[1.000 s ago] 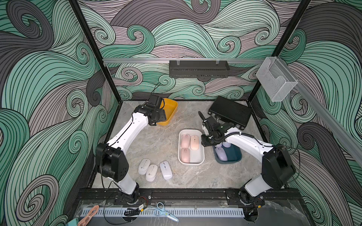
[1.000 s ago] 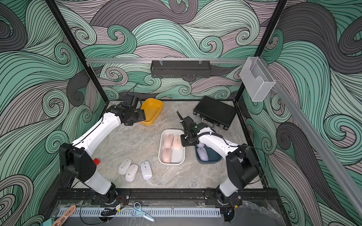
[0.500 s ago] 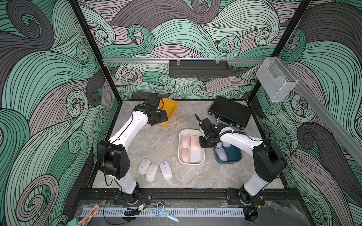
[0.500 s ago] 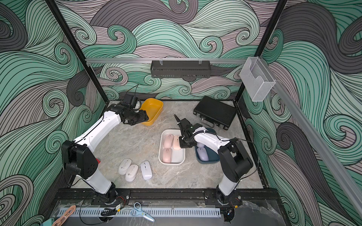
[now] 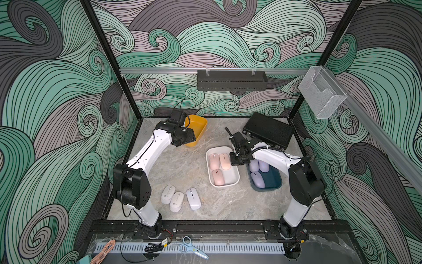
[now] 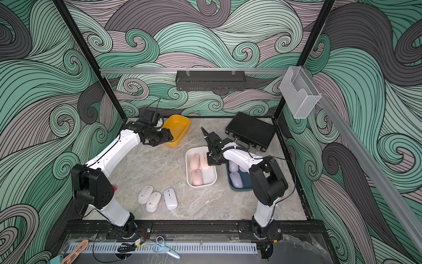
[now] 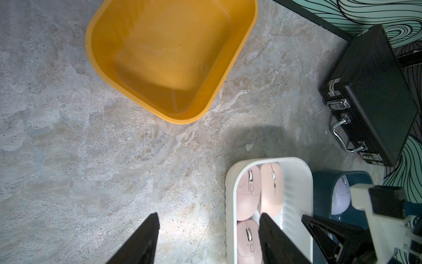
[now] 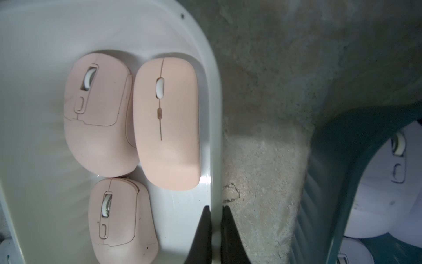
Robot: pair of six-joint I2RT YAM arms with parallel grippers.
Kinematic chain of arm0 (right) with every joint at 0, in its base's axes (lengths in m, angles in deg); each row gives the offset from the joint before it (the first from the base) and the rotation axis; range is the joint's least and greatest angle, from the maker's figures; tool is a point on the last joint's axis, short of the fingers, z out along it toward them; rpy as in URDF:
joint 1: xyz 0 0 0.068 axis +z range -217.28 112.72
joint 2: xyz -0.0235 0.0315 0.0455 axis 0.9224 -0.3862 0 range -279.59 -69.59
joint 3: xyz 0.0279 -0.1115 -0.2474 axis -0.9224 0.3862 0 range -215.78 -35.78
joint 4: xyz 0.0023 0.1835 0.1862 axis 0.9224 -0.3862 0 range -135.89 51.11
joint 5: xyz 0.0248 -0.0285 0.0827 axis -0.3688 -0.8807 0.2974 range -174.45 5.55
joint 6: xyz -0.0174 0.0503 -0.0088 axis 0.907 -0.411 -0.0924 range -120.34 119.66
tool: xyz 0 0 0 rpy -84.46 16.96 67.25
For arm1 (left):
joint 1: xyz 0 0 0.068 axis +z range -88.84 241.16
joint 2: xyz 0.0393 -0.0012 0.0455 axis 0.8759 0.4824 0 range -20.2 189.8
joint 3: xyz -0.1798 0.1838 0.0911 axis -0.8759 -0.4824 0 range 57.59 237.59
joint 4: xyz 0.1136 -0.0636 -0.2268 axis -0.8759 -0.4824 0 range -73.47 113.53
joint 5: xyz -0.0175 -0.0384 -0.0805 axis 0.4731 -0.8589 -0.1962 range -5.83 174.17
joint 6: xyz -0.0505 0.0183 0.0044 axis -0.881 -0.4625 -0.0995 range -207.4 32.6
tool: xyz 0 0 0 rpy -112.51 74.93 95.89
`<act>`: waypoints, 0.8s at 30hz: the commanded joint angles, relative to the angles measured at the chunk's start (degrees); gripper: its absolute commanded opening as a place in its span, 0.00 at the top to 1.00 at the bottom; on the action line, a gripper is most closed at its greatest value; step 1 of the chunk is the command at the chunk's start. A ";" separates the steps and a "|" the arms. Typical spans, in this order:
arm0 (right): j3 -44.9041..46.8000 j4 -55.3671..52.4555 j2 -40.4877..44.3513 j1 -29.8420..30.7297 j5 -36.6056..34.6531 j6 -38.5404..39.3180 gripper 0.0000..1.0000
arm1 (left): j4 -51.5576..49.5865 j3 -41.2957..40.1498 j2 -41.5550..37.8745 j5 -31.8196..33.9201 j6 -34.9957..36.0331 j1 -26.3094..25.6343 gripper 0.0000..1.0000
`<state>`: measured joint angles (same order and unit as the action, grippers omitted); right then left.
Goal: Place the mice by color into the storage box
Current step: Move the storage box to the center of the board.
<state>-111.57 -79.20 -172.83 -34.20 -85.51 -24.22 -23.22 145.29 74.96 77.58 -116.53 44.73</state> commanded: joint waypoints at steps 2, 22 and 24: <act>-5.98 0.76 -3.69 -2.29 -1.11 1.54 1.00 | -0.54 -0.25 -0.92 -0.53 0.21 0.62 0.31; -25.37 -2.21 -20.60 -8.56 1.96 5.47 1.00 | -0.63 -0.25 0.55 -0.52 0.44 1.47 0.32; -25.28 -2.22 -20.55 -8.56 2.15 5.19 1.00 | -0.56 -0.25 0.58 -0.44 0.55 1.55 0.32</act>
<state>-136.09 -80.27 -192.61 -42.72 -83.98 -19.17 -23.19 145.05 74.96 77.37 -116.53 45.76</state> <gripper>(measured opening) 0.077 0.685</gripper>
